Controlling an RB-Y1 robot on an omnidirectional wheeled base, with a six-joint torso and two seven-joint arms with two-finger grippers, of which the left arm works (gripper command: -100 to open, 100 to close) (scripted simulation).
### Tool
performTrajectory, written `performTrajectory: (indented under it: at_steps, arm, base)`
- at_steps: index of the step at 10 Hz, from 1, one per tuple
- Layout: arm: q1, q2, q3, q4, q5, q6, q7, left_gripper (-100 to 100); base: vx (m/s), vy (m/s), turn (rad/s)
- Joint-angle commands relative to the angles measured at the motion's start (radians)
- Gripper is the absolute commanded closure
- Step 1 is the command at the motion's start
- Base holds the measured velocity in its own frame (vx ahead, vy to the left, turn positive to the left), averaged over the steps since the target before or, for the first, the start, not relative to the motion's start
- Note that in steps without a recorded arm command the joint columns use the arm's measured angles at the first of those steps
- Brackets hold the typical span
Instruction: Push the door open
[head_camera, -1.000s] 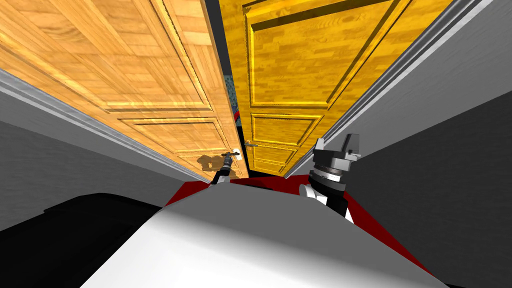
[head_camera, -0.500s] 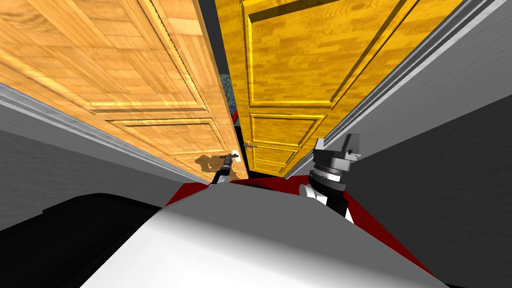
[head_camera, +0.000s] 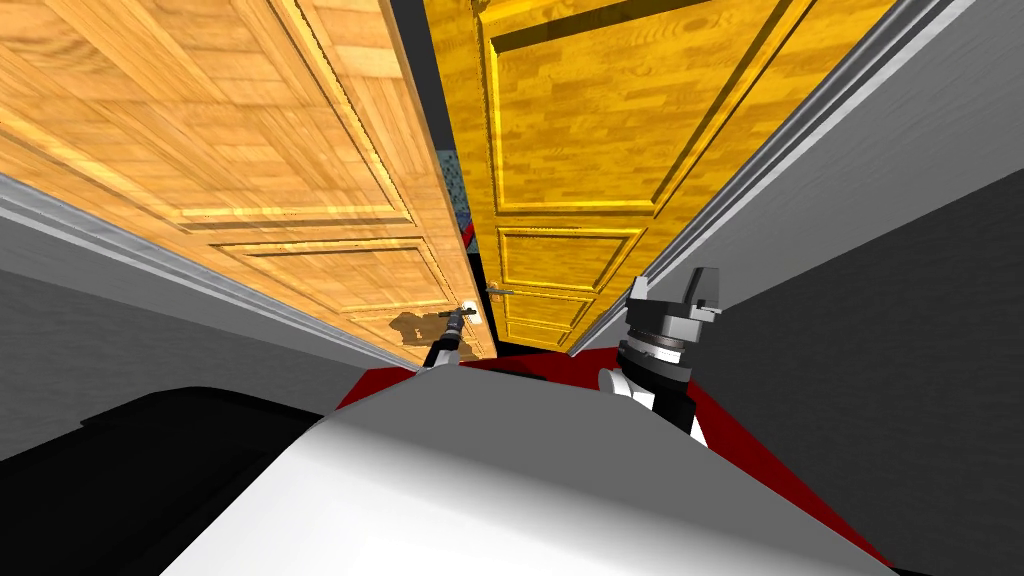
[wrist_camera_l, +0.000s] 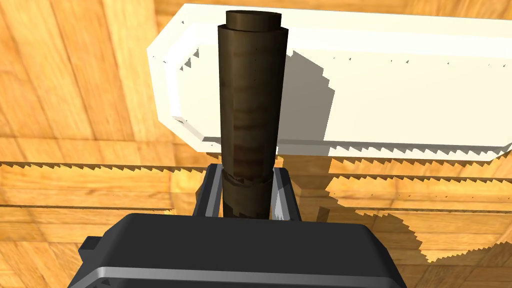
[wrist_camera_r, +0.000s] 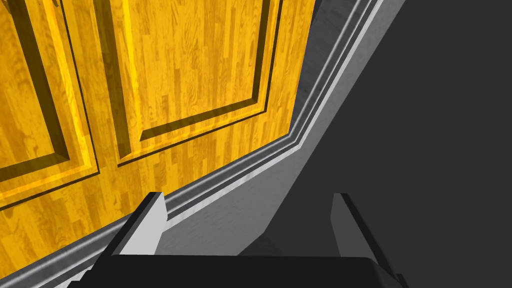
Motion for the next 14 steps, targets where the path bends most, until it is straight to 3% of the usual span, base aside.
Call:
performTrajectory:
  at_steps: [1, 14]
  arm:
    - [-0.008, -0.001, 0.030, 0.004, 0.001, -0.013, -0.014, 100]
    - [-0.055, -0.011, 0.130, 0.051, 0.010, -0.024, -0.064, 100]
  base:
    - [-0.021, 0.055, -0.033]
    - [-0.008, 0.042, -0.012]
